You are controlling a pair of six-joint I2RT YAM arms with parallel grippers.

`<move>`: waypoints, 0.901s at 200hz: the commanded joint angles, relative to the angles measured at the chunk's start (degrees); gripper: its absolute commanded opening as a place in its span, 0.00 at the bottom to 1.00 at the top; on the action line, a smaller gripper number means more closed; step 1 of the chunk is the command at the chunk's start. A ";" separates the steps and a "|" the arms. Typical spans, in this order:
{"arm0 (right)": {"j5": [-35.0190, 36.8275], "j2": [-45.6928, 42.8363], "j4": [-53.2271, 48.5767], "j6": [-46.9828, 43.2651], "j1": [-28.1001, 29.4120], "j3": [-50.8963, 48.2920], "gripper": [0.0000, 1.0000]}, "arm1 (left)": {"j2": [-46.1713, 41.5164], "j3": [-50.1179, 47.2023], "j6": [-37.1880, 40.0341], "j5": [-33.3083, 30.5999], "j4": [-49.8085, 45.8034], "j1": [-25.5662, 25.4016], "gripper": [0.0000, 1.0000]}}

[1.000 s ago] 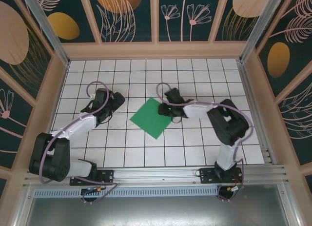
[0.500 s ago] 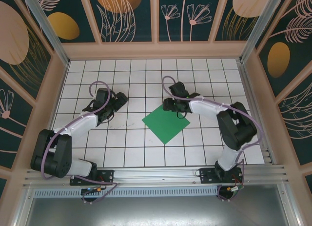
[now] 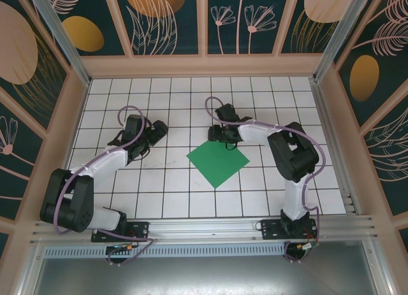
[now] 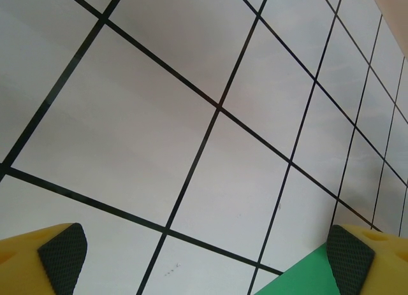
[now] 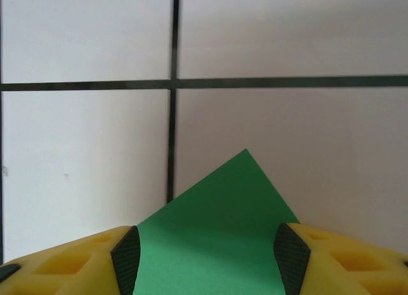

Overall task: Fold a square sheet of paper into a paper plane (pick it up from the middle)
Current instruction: Move a square sheet of paper to the center of the table, then first fold in half a square sheet of paper at the center of the table.

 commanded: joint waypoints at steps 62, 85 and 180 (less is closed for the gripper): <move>9.47 -15.54 -12.58 1.32 -4.43 -9.05 0.66 | 1.47 -1.15 0.66 3.10 3.15 0.33 0.99; 6.06 -18.61 -14.72 -5.38 -2.21 -9.35 0.82 | 1.41 -1.15 1.67 4.20 3.59 0.22 0.99; 9.22 -13.45 -16.21 -6.45 6.38 -14.33 0.99 | 2.87 -0.25 2.43 4.77 3.89 -0.28 0.99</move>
